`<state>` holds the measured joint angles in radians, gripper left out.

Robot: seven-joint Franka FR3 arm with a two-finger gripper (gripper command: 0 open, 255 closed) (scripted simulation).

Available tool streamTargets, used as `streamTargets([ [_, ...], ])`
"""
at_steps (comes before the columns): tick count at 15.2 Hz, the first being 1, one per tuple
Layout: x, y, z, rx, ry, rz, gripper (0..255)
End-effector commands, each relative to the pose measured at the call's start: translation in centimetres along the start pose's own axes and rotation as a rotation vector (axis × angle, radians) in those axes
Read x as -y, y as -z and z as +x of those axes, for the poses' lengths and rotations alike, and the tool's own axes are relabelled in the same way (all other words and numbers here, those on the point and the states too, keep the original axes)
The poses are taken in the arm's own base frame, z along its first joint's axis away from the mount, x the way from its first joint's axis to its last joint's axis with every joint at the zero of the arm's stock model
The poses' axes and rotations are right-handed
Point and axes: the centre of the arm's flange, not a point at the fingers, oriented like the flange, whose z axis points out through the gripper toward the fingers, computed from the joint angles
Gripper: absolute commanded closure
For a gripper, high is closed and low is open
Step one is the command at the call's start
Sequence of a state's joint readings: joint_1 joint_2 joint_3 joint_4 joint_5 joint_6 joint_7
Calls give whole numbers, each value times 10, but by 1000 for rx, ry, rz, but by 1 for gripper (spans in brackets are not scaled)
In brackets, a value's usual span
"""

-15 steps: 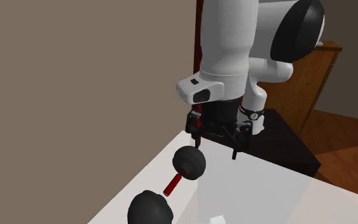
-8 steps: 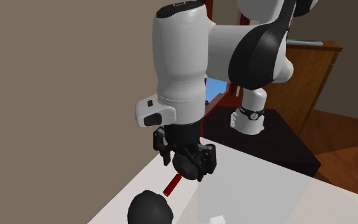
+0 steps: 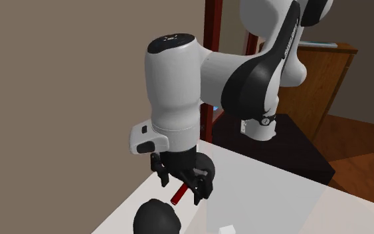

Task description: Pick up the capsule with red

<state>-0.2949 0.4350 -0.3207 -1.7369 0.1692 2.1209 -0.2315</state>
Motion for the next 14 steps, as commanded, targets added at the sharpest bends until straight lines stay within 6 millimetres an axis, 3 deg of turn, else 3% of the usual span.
streamTargets([
  [1, 0, -9, 0, -1, 0, 0, 0],
  [3, 0, -9, 0, -1, 0, 0, 0],
  [4, 1, -9, 1, -1, 0, 0, 255],
  [14, 1, -3, 0, -1, 0, 0, 255],
])
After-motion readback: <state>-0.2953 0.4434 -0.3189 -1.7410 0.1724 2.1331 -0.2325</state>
